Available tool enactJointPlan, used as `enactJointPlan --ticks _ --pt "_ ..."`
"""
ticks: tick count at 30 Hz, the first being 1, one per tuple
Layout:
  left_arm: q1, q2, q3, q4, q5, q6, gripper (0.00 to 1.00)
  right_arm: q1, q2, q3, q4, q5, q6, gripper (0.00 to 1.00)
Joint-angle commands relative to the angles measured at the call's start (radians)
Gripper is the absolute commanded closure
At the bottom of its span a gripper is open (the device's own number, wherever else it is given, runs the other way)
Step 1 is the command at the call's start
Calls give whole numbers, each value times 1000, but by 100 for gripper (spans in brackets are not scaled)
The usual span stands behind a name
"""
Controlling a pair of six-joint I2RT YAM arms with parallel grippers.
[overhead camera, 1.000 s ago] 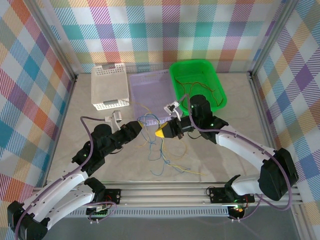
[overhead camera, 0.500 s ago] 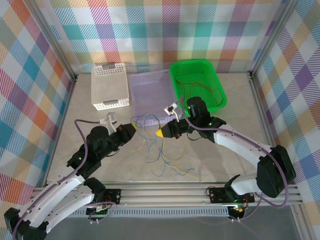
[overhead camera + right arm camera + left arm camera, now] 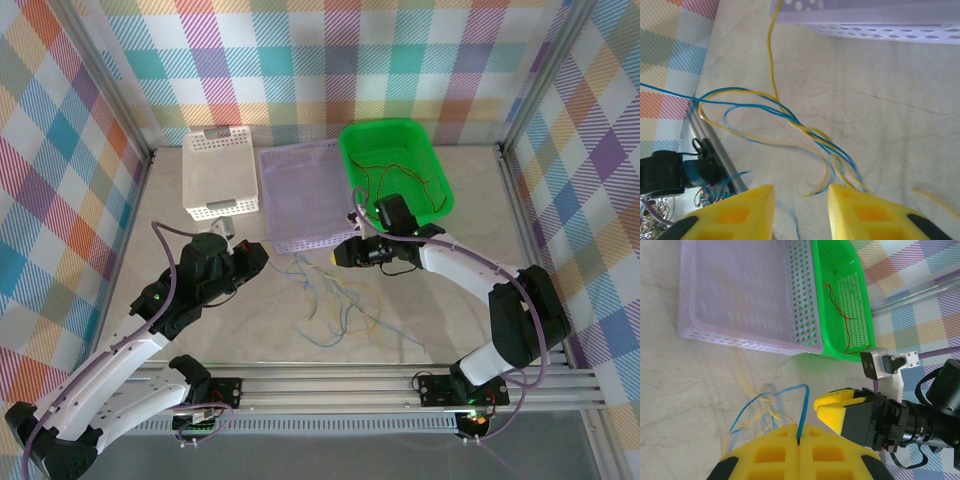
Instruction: Untangle the cables
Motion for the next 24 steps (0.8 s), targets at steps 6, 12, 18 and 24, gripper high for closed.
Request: enactJointPlan --ticks 6,12,18,24 --pt "-10 40 84 -64 1 18 100 41 -98 -92 124 -26 -40 58" --pt "-9 70 150 -62 -2 22 100 210 -128 -143 226 48 -135 55" --pt "-9 82 234 -85 -5 25 100 244 -71 -174 257 182 -161 54" --pt "-9 76 270 -92 -2 12 100 281 44 -184 313 243 -172 55"
